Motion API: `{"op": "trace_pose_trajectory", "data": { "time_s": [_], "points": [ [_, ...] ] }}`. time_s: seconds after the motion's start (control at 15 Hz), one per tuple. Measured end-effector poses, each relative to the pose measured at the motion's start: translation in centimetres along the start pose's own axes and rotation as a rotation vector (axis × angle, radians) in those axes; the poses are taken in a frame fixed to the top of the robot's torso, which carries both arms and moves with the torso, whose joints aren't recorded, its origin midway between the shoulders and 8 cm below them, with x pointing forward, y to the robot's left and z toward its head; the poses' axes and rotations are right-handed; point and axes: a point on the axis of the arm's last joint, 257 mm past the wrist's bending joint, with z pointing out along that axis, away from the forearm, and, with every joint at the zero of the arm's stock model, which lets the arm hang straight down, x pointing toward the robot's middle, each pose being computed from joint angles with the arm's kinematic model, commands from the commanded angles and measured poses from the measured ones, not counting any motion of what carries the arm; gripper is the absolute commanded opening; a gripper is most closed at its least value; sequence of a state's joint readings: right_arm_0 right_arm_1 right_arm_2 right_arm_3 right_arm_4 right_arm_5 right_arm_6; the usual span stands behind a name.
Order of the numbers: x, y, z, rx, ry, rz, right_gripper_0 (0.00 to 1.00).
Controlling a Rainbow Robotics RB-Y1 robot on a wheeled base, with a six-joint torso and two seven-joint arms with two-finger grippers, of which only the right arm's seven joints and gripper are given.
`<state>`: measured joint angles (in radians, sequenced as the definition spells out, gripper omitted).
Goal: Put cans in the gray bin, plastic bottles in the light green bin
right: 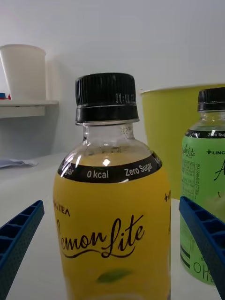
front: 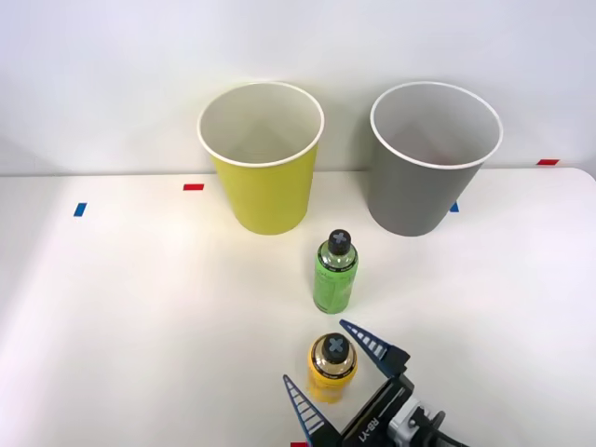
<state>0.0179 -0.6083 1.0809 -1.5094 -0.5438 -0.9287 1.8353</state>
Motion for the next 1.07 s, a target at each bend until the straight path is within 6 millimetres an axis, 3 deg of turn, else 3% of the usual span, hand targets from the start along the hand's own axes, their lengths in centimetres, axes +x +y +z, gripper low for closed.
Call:
{"op": "trace_pose_trajectory", "data": {
  "time_s": [0.2,0.27,0.4,1.07],
  "points": [
    [-0.2,0.0,0.7,0.008,-0.014,0.001,0.97],
    [-0.3,0.0,0.8,0.009,-0.015,-0.003,0.76],
    [-0.3,0.0,0.8,0.01,-0.015,-0.018,0.0],
    [-1.6,-0.8,1.3,0.044,-0.046,0.018,0.0]
  ]
}}
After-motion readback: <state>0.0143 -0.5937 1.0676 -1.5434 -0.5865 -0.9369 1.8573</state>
